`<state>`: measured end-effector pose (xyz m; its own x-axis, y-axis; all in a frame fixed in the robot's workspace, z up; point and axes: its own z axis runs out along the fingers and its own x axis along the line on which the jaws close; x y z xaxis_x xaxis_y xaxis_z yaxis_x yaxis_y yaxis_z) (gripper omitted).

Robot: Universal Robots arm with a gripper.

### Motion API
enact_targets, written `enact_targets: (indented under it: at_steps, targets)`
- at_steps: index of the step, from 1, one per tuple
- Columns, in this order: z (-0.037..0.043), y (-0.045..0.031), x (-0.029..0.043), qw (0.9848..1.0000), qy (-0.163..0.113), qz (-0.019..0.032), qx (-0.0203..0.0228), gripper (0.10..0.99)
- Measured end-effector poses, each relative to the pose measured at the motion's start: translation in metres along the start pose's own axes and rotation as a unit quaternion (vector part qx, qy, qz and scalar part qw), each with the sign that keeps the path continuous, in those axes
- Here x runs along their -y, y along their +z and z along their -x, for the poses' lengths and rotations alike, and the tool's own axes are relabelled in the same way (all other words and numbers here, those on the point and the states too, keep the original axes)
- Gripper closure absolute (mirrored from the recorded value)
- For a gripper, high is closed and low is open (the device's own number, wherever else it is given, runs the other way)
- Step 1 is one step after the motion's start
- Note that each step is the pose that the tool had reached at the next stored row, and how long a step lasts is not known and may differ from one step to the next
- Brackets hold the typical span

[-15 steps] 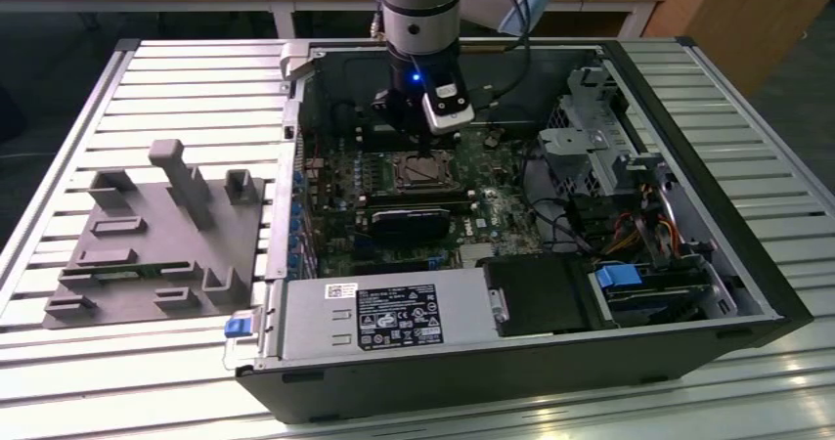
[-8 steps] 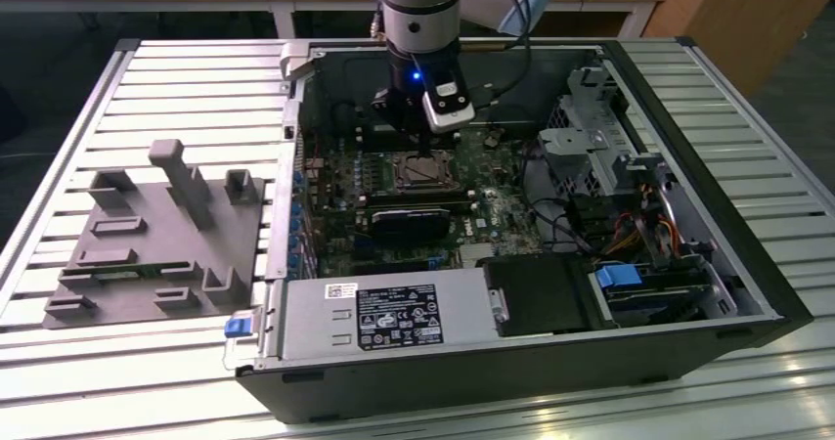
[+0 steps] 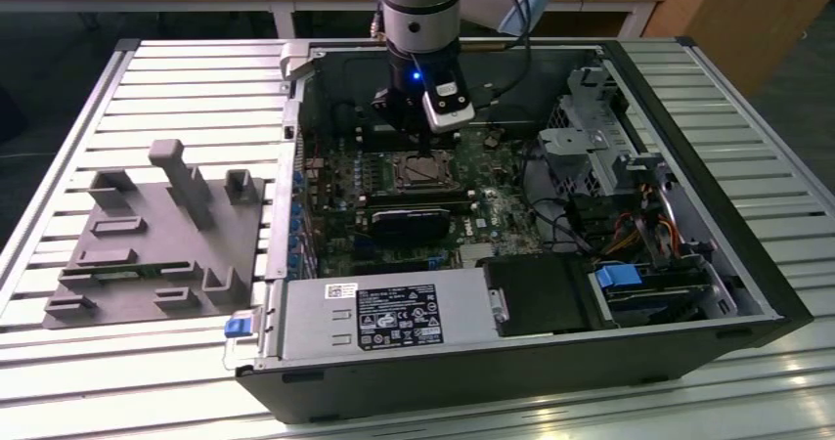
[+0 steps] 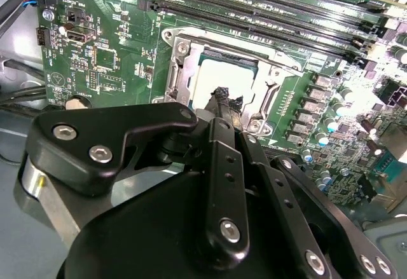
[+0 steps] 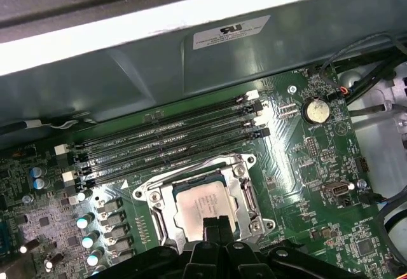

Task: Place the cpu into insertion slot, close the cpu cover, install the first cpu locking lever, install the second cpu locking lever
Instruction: 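Install the second cpu locking lever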

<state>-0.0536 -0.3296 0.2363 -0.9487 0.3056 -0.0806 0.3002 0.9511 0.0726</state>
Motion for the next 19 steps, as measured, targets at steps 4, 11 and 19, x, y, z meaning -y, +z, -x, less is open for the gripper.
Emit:
enact_targets:
  at_steps: [4,11,19]
  targets:
    - [0.0006,-0.0001,0.002,1.0,0.0,0.0,0.0,0.984]
    - [0.0031,-0.0004,0.0095,1.0,0.0,0.0001,0.0,0.984]
    - [0.0068,-0.0009,0.0212,1.0,0.0,0.0001,0.0,0.984]
